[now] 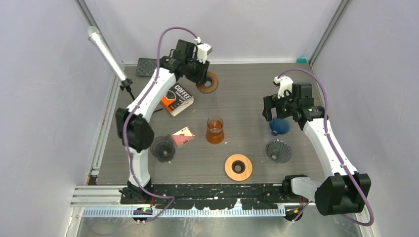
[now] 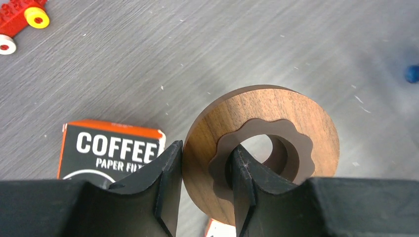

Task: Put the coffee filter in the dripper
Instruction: Place the dripper holder onto the coffee server.

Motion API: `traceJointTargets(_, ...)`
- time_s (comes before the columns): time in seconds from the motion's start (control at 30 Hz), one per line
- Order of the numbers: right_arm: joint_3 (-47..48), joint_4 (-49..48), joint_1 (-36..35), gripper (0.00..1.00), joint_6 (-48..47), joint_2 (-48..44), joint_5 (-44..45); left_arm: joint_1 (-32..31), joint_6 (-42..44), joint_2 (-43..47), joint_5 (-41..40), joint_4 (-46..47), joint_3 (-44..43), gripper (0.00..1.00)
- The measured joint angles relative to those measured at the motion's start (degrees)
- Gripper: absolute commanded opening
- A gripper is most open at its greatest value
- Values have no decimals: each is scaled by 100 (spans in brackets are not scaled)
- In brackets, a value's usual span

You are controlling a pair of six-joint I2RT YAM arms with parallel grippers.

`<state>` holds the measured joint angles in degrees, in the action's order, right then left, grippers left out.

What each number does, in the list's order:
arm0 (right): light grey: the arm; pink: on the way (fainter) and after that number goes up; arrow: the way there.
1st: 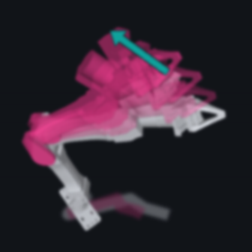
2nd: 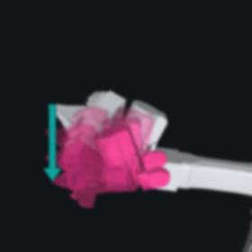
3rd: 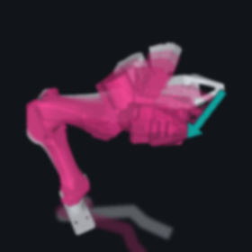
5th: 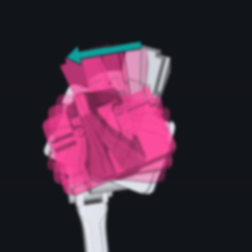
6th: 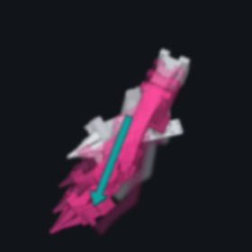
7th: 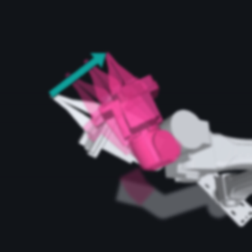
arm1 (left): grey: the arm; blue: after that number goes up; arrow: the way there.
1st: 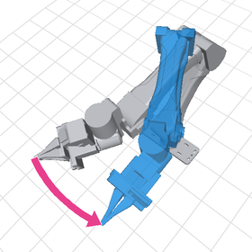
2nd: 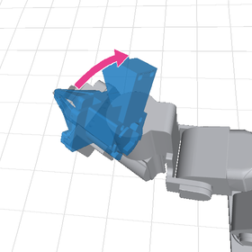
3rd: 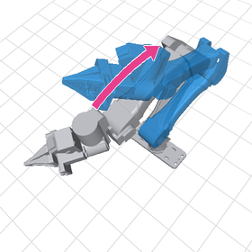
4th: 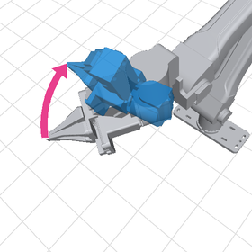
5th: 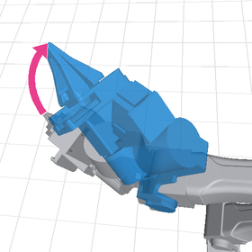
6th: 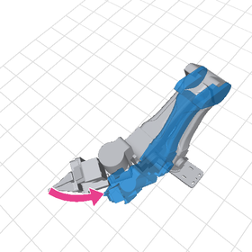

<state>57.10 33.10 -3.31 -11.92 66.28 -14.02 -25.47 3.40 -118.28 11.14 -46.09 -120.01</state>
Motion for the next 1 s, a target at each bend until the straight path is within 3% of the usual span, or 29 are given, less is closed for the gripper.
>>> traceJointTargets(0.17, 4, 37, 0, 100, -2, 2, -22, -210, 140, 1322, 188, -13, 1049, 24)
traceJointTargets(0.27, 44, 92, 0, 100, -4, 28, -48, -459, 179, 1652, 214, -59, 1602, 25)
traceJointTargets(0.47, 66, 138, 0, 100, -7, 52, -103, -846, 173, 1585, 243, -219, 2350, 25)
traceJointTargets(1.0, 66, 175, 0, 100, -24, 52, -142, -1296, 151, 1502, 151, -203, 2844, 30)
